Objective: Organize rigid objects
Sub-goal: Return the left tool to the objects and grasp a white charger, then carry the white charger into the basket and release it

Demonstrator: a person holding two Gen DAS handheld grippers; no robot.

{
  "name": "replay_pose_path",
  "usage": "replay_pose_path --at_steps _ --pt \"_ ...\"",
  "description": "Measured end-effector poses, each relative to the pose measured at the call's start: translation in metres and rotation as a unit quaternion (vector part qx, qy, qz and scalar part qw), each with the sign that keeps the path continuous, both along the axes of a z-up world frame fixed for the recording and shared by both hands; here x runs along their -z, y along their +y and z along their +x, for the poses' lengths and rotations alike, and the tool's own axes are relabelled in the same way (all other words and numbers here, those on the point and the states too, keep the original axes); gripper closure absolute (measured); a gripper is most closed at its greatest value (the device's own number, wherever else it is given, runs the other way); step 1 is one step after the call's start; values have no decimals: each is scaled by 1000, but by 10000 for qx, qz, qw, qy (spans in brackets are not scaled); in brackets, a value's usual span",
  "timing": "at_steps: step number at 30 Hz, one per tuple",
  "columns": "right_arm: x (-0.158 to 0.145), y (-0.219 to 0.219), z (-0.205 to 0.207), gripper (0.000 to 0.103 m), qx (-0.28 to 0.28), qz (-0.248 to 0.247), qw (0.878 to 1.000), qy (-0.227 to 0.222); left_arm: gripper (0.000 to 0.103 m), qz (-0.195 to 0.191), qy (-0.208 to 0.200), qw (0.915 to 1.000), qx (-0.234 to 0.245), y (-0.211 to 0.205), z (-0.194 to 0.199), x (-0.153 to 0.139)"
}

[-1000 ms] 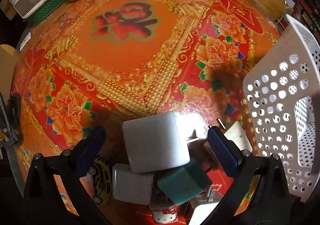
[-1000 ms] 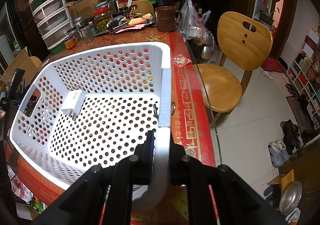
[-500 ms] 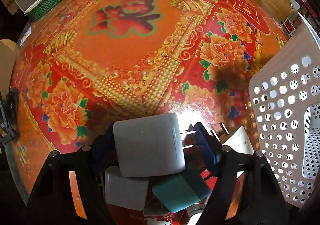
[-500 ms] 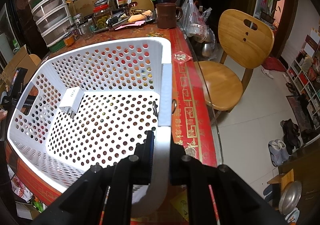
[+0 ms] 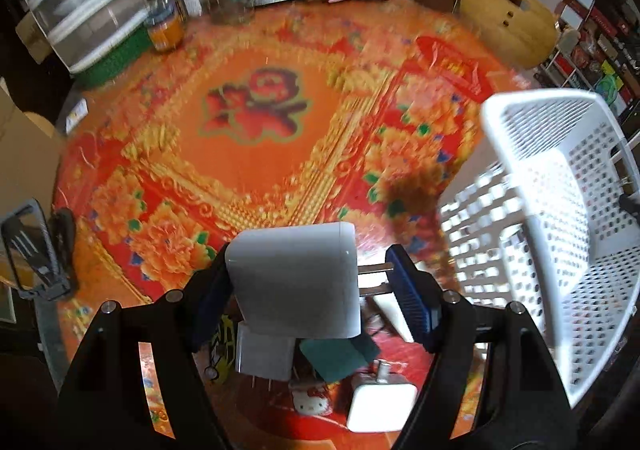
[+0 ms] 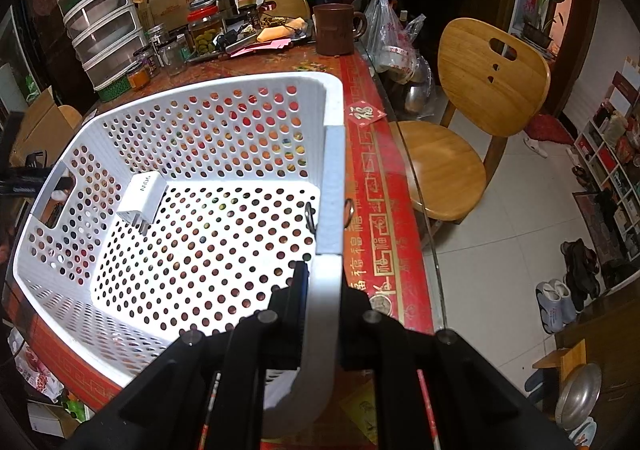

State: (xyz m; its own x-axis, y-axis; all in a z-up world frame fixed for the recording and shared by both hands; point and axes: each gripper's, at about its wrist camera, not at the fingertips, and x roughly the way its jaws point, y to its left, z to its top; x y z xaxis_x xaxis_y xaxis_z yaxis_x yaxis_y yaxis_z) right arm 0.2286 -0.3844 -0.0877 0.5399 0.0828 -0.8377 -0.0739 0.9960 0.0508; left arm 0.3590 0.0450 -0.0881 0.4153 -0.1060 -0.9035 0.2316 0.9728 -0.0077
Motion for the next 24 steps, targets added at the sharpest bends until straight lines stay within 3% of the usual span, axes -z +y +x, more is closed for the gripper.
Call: replay_pose_path --at_steps 7,11,18,24 --pt "1 0 0 94 8 -15 10000 1 31 -206 -706 9962 468 -33 -36 -84" --pt "0 0 2 94 16 -24 10000 14 31 -158 -768 9912 1069 -81 -53 -106" --pt "0 -2 4 94 21 -4 10000 42 31 -22 -308 9822 1854 -163 -66 -82" --pt "1 -3 4 94 16 7 10000 56 31 501 253 9735 2218 -204 -68 -35"
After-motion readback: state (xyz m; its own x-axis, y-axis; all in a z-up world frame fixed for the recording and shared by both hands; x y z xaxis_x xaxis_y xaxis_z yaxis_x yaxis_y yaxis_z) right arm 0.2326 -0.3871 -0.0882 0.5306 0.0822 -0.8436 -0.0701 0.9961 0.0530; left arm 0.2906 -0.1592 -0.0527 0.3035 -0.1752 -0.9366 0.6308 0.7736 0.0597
